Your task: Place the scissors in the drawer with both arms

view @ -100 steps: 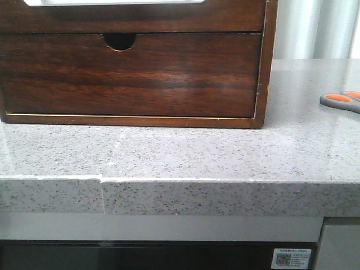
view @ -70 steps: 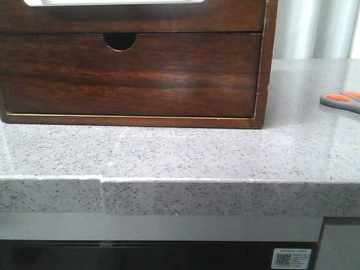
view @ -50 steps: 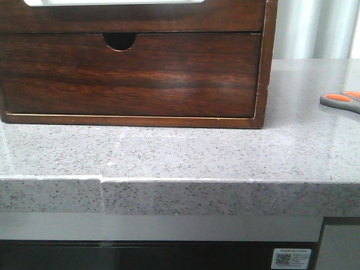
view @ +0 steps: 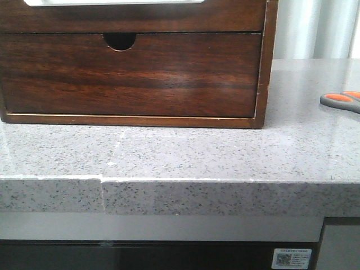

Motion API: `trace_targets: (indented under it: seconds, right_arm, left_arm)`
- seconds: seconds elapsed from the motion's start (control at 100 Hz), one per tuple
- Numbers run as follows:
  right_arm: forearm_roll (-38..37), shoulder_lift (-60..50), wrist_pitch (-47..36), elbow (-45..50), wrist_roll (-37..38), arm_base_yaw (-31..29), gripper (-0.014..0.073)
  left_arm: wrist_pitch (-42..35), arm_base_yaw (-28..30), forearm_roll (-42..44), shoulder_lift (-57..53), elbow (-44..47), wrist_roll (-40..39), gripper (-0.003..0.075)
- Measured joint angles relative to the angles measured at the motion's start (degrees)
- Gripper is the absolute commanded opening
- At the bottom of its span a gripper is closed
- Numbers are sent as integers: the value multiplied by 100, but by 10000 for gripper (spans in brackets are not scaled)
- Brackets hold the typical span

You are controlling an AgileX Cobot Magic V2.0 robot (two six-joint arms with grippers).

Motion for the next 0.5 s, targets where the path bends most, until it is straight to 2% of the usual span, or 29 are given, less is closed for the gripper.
trace_targets:
  seconds: [0.1,0.17,0.25,0.39,0.5]
  right_arm:
    - [457,0,-801,0,0,0,-43]
    - [892,0,-1420,0,0,0,-43]
    - [1607,0,-1817,0,62,0,-43]
    - [2928,0,-1912,0,139,0,-43]
    - [3444,0,-2157,0,151,0,-43]
  left_arm:
    - [-154,0,-1656,0,0,0,-19]
    - [-237,0,-2510,0,0,0,-19]
    - [-305,0,-3169,-3,0,0,-19]
    - [-377,0,-4138,-3,0,0,-19]
    - [-400,0,-4445,-3,-10,96,-19]
